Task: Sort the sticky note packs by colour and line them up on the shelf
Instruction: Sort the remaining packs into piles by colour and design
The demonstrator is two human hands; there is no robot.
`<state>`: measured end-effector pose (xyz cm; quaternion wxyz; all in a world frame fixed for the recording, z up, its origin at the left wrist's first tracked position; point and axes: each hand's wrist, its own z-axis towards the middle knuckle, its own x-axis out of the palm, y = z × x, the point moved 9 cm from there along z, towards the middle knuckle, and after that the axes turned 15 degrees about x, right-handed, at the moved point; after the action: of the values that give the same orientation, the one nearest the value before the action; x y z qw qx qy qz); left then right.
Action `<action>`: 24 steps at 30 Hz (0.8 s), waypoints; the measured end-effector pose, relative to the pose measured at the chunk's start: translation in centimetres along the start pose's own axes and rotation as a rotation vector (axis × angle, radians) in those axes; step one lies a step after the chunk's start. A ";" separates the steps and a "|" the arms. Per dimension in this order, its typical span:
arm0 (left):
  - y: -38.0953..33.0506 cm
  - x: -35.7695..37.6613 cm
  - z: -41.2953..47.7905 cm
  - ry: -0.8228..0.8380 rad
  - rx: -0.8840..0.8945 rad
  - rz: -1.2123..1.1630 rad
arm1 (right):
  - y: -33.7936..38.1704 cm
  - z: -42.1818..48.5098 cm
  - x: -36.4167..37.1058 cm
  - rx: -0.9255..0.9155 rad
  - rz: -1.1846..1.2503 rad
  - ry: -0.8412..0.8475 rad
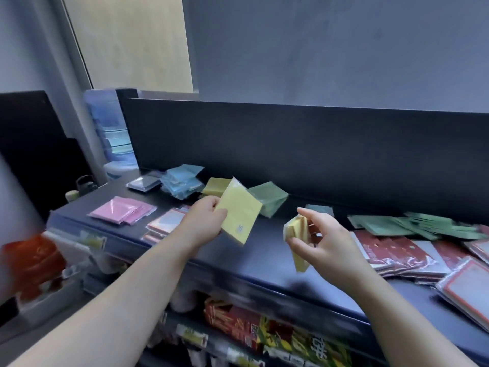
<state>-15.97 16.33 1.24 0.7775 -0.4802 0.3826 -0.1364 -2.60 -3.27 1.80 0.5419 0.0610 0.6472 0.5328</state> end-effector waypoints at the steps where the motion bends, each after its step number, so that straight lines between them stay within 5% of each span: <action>1: 0.7 -1.1 1.1 -0.021 0.005 -0.005 | 0.4 0.7 0.6 0.004 -0.004 -0.011; 14: 7.6 -4.1 16.1 0.207 0.085 0.107 | 7.8 11.2 9.0 0.140 -0.106 -0.189; 24: 7.9 -4.5 16.3 0.416 0.405 0.588 | 10.8 17.6 13.4 0.301 -0.131 -0.234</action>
<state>-8.36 33.40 0.61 0.7683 -0.1498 0.6178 -0.0749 0.06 21.09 4.11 0.6318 0.1607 0.6545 0.3830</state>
